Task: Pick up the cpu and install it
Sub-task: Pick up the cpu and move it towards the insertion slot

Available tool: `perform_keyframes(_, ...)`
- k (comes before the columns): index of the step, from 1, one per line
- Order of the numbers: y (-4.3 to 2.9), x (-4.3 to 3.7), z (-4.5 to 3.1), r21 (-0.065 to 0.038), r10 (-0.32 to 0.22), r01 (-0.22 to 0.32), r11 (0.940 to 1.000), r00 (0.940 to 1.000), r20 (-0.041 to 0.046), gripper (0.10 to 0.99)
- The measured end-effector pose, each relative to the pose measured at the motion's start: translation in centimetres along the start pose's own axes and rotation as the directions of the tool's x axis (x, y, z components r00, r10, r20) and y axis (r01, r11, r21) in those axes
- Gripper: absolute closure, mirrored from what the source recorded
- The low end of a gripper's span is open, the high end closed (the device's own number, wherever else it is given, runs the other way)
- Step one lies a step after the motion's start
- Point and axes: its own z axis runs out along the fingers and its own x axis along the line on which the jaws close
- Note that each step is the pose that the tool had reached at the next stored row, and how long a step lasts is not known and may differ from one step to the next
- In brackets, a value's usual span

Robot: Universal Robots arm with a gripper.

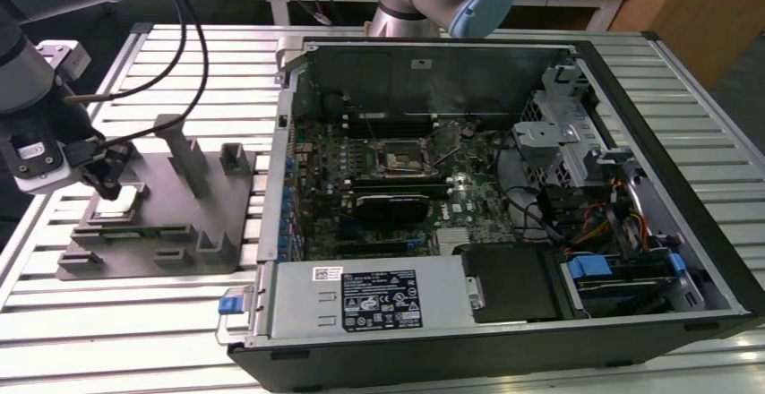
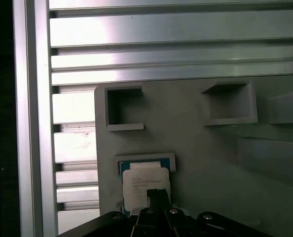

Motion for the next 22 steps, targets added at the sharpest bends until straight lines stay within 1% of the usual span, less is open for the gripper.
perform_keyframes(12,-0.01,0.21,1.01,0.0,-0.001,0.001,1.0,1.0,0.0,0.98)
perform_keyframes(22,0.08,0.44,1.56,-0.002,-0.005,0.005,1.0,1.0,-0.0004,0.98)
